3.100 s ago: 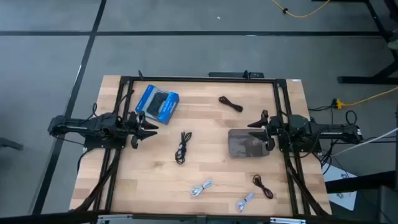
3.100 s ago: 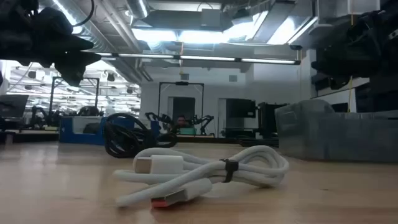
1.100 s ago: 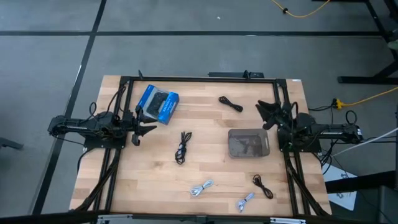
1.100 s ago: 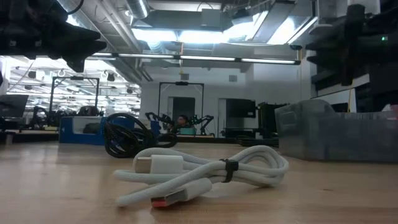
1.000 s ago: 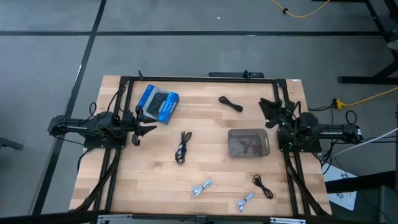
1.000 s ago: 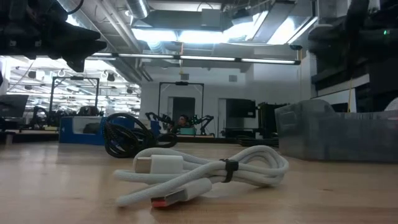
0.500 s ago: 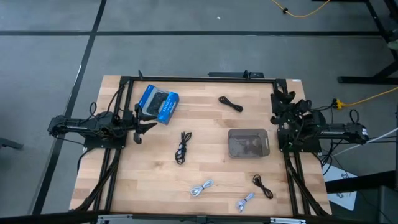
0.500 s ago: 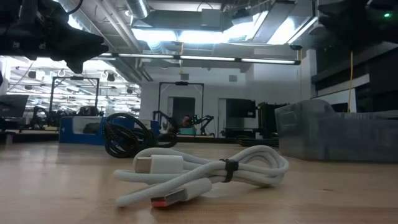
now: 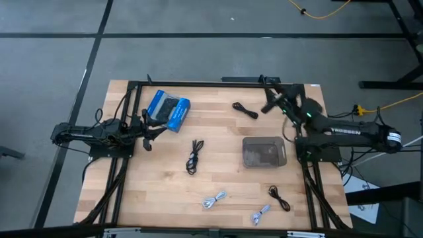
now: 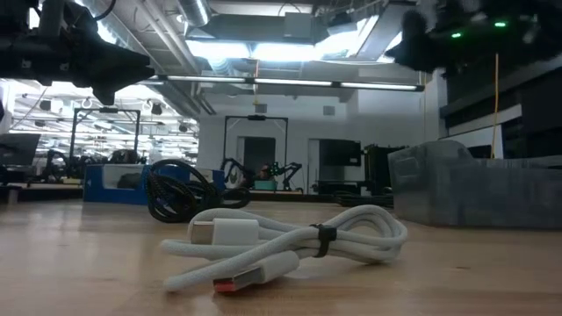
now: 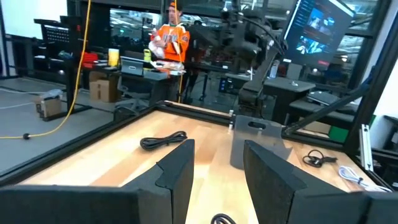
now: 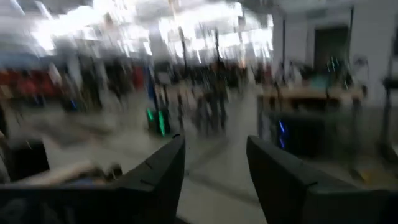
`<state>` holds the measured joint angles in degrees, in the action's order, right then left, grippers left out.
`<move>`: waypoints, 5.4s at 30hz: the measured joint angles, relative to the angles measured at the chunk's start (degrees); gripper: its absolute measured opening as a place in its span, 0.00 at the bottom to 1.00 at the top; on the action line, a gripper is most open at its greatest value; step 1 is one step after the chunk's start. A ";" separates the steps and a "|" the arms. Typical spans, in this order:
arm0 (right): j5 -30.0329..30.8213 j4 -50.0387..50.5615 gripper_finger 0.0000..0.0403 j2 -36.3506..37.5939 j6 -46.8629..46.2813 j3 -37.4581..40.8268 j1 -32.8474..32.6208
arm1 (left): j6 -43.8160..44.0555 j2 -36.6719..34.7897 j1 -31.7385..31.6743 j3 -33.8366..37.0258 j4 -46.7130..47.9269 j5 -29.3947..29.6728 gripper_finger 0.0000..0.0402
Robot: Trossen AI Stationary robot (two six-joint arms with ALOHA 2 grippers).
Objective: Pick and place USB-C Cables
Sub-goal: Put the top black charger cable into the black bin, then put the white charger cable into the black bin
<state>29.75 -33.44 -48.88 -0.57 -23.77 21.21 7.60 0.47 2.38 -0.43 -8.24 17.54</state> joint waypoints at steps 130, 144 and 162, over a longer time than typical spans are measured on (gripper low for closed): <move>-12.96 111.59 0.17 -34.01 -69.22 -39.90 -44.25 | 2.77 0.02 0.01 0.00 4.99 -0.02 0.33; -14.35 101.67 0.45 -33.99 -65.46 -34.45 -44.20 | 2.79 0.02 0.01 0.00 5.01 0.00 0.33; 1.66 56.56 0.43 -35.62 -24.37 -45.39 -36.53 | 10.24 0.02 -0.01 -0.02 5.01 0.00 0.33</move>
<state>31.41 23.12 -84.50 -24.93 -69.15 -15.33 17.84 0.49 2.37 -0.45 -3.22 17.54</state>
